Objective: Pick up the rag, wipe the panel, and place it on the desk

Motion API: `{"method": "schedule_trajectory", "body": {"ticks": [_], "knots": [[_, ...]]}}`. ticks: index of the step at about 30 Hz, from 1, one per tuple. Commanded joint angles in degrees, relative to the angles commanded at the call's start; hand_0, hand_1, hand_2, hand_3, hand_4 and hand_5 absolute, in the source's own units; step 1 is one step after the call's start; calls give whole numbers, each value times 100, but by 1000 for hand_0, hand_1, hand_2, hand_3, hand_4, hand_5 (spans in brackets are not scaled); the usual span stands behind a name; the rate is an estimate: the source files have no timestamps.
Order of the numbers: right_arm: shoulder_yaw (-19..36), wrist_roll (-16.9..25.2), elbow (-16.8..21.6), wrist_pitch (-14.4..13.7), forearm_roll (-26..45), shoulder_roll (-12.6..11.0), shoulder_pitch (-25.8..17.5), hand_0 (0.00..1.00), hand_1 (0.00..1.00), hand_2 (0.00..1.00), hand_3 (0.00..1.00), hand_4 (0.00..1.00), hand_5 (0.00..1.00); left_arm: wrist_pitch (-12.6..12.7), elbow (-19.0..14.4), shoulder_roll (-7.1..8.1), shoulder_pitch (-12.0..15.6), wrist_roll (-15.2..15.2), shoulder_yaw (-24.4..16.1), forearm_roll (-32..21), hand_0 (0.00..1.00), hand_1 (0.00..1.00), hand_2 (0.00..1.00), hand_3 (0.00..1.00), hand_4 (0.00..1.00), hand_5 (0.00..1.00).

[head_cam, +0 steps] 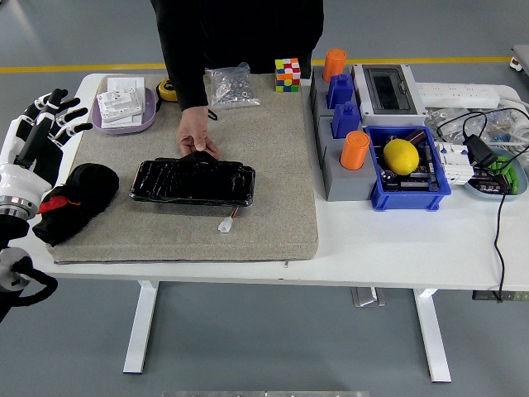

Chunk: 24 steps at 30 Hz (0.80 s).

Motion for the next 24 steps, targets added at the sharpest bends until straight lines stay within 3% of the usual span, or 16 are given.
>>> {"method": "schedule_trajectory", "body": {"ticks": [24], "knots": [[-7,-1,4,-17,6,14,-6,725,602,692,615,998,576,10,95,-3,-65,24,18,46,428,548,558,555,755,317]]}}
